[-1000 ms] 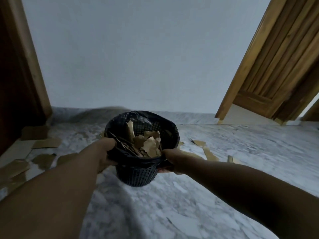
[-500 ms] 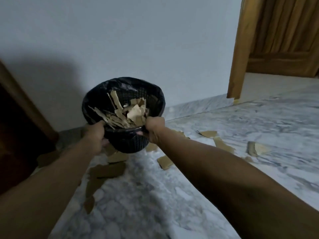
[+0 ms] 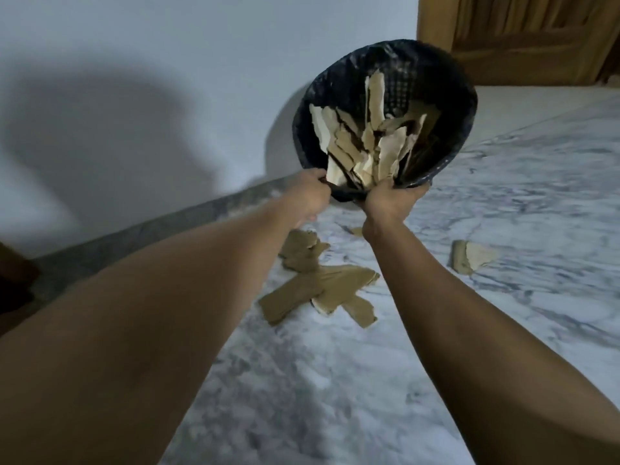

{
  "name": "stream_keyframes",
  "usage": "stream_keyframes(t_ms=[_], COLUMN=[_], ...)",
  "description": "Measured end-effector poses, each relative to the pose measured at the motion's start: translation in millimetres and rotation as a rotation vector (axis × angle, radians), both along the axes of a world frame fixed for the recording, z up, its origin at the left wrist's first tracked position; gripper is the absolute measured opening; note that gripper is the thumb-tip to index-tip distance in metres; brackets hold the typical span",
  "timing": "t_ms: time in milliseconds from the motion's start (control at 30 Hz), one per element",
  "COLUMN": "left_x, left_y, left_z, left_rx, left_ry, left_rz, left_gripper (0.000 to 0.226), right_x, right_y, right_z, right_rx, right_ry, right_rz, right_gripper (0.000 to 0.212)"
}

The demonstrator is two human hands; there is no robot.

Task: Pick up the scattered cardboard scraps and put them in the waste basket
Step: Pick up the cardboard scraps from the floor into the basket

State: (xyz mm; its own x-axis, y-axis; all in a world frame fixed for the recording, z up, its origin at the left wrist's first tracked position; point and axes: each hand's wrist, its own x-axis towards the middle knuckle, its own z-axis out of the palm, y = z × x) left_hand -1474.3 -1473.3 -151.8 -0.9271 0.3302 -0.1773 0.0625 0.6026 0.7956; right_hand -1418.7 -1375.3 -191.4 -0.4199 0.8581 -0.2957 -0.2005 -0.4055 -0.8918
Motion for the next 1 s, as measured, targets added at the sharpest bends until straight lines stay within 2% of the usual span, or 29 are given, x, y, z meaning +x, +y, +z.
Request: stream_keyframes(t_ms=[133,333,533,633,833,1000], left_x=[4.8,6.0,-8.8,-10.3,-5.3,-5.7], left_y=[46.4,79.2,95.3,101.4,98.7,50.5], left_z=[-29.2,-65.7,-55.0,-41.8,-36.7,-53.1], left_rx=[0.045,-0.02,0.013,-0.001,-0.011,-0.196], left_ry=[-0.033,-0.051,0.083,0.085,0.03,0.048], left_rz=[-0.115,-0.233,-0.287,-0.362,-0.356,-0.331], left_gripper=[0.051,0.051,0.055,0.062,0.067,0.066], right_x=[0.8,24.5,15.0,10.7,7.9,8.6], right_y=[58.1,95.7,114.7,115.4,94.9,54.8], right_z=[-34.4,-53.4,-41.0,-39.7,-51.5,-56.9], right_rx=[0.062,0.019,-0.032,-0.009,0.022,0.159], right_ry=[0.04,0.024,0.083,0.067,-0.078,-0.24], right_rz=[-0.039,0.008,0.066,0.11,0.248,0.39], right_gripper=[0.085,0.069,0.068,0.061,0.056,0.054])
